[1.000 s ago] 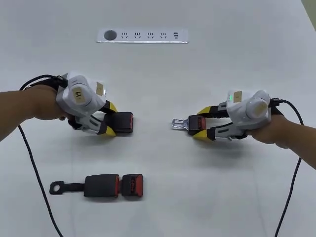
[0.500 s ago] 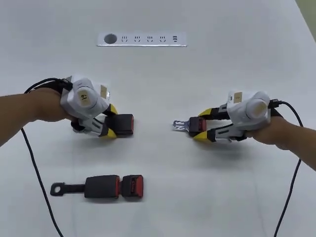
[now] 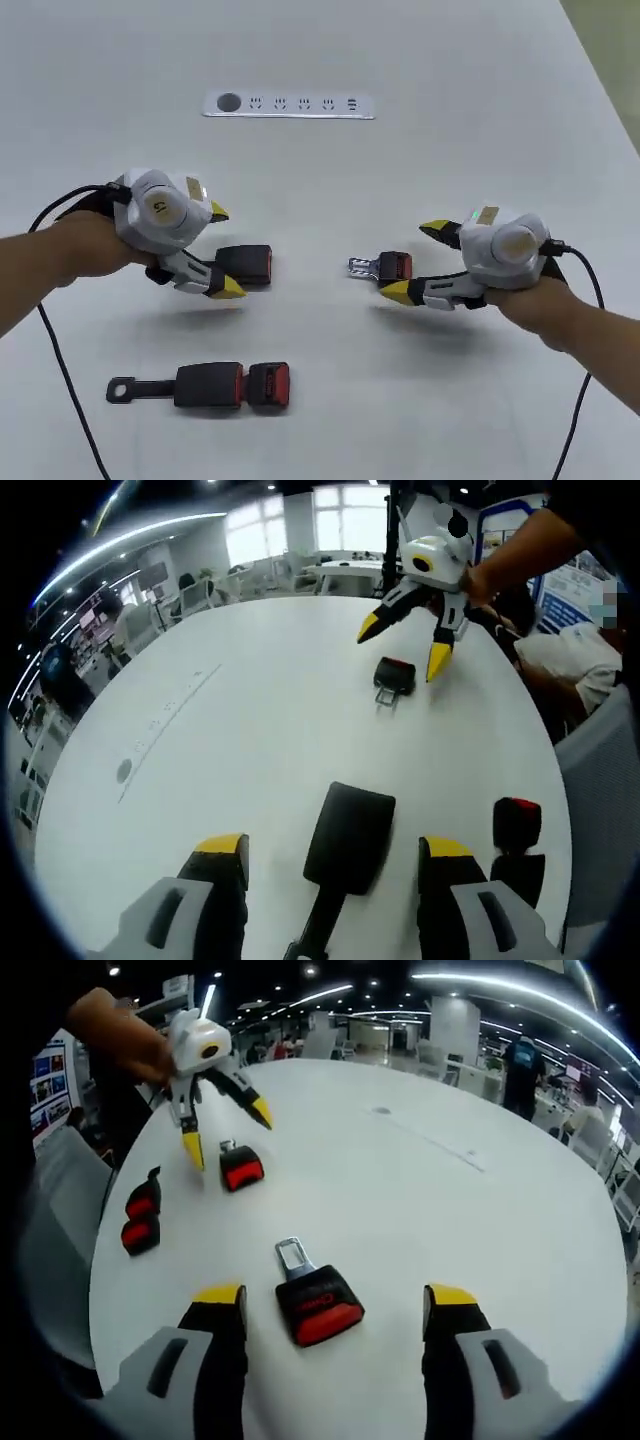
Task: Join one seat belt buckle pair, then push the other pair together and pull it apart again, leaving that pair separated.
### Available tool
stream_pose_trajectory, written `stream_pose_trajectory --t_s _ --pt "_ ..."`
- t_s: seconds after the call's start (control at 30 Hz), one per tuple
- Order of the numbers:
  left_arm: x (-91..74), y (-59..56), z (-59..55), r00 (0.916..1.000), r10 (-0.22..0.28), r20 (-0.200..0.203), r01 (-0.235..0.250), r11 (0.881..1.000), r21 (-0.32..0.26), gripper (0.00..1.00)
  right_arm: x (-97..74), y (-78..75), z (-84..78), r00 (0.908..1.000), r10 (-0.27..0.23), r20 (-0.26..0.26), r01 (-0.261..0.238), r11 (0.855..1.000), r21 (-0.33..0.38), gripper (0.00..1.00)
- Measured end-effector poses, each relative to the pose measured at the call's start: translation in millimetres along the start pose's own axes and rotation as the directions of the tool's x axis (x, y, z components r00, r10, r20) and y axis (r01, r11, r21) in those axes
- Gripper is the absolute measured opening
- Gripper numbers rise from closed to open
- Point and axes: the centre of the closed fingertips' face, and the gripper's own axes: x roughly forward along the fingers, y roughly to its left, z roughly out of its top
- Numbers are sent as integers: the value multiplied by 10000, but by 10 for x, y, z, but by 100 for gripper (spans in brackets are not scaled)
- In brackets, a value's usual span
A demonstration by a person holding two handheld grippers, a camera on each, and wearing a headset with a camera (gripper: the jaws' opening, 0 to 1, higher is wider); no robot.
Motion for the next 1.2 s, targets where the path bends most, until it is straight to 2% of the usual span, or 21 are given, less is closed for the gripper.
stream_pose_trajectory --t_s 0.07,0.13,0.2,0.3,0.33,0.37,0.43,0.47,0.53,0.57,0.6,0.63,0.73,0.77,0.8,0.87,0.93,1.0,1.07,1.13,1.2 --pt "-75 50 -16 9976 638 284 -614 9951 -768 72 -86 43 112 9978 -480 450 467 9984 308 76" --pt "-148 145 -11 9881 1403 634 -1310 9825 -1325 77 -131 79 152 9961 -701 542 682 9970 361 81" --pt "-262 204 13 9735 2097 908 -1832 9537 -2384 85 -170 25 166 9890 -1344 611 1318 9903 440 82" --pt "-486 283 63 9351 3236 1446 -2599 9034 -3410 88 -245 23 235 9745 -2021 975 1886 9732 1317 90" --pt "-507 282 61 9322 3304 1480 -2636 8996 -3483 89 -235 -8 214 9690 -2239 1045 2065 9661 1551 90" --pt "-529 254 -5 9286 3356 1584 -2559 8882 -3816 92 -265 18 216 9638 -2431 1095 2223 9594 1737 90" --pt "-596 214 -31 9299 3364 1489 -2571 8837 -3911 99 -324 78 248 9519 -2800 1241 2510 9454 2077 92" --pt "-655 202 -44 9223 3569 1480 -2779 8788 -3879 100 -333 110 259 9511 -2810 1285 2502 9445 2131 93" --pt "-764 251 -50 8918 4162 1773 -3280 8647 -3804 100 -359 151 271 9469 -2927 1332 2600 9405 2188 93" --pt "-792 214 -74 8924 4085 1917 -3068 8607 -4063 100 -385 220 278 9441 -3025 1314 2708 9384 2146 94" --pt "-807 172 -105 8998 3954 1843 -2887 8564 -4280 100 -412 275 282 9406 -3137 1298 2820 9348 2159 95" --pt "-841 158 -162 9006 3999 1701 -2999 8552 -4228 100 -439 303 287 9385 -3178 1351 2822 9313 2304 95" --pt "-963 79 -167 8917 4119 1876 -2958 8441 -4473 100 -499 394 301 9336 -3280 1442 2885 9268 2403 95" --pt "-1032 -1 -143 8863 4228 1889 -3031 8381 -4535 100 -510 421 289 9317 -3314 1484 2912 9260 2402 95" --pt "-1062 -35 -159 8836 4287 1884 -3123 8393 -4450 100 -528 443 270 9297 -3363 1499 2930 9223 2521 94" --pt "-1098 -110 -230 8883 4210 1836 -3069 8415 -4446 100 -574 511 246 9278 -3402 1532 2937 9191 2626 94" --pt "-1158 -200 -280 8883 4175 1914 -2919 8350 -4664 100 -631 633 260 9273 -3387 1594 2921 9211 2575 95" --pt "-1199 -260 -324 8889 4126 1991 -2798 8330 -4774 100 -664 649 261 9282 -3322 1673 2842 9236 2573 95" --pt "-1278 -385 -297 8818 3994 2506 -2407 8384 -4891 100 -750 759 307 9241 -3267 1981 2738 9279 2531 96" --pt "-1346 -455 -303 8786 3993 2619 -2335 8376 -4938 100 -804 803 315 9228 -3233 2096 2691 9302 2498 99" --pt "-1453 -522 -310 8653 4059 2940 -2182 8332 -5081 100 -896 862 343 9184 -3211 2310 2658 9334 2409 100"
